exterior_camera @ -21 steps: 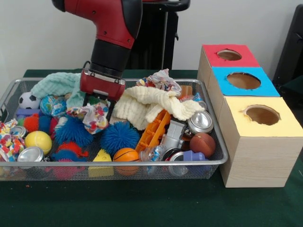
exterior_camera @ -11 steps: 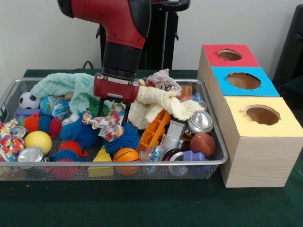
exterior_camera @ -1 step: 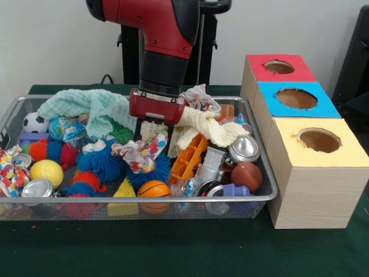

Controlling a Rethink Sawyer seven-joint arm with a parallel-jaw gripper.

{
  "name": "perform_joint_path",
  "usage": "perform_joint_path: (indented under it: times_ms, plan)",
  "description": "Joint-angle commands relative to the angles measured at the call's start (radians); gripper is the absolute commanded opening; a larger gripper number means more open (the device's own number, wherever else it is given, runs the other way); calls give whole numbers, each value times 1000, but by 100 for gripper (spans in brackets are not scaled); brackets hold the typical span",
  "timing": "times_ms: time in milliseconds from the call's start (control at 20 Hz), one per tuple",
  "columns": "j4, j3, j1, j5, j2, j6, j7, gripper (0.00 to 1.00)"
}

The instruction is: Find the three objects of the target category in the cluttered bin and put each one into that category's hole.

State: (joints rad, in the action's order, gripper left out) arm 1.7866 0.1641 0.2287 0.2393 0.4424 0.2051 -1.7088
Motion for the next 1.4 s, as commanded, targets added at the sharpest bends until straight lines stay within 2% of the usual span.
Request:
perform_joint_path:
  times_ms: [50, 250, 500, 700, 900, 1050, 1400]
  plan:
    - [98, -49, 26, -71, 57, -216, -178, 100]
    - [103, -3, -4, -84, 97, -236, -173, 100]
    - [86, 106, -74, -93, 151, -300, -161, 100]
    - [127, 102, -72, -75, 188, -268, -173, 100]
    - [176, 141, -107, -92, 188, -184, -228, 100]
    - [222, 81, -89, -89, 153, -86, -261, 100]
    - [297, -60, -25, -127, 29, 44, -331, 100]
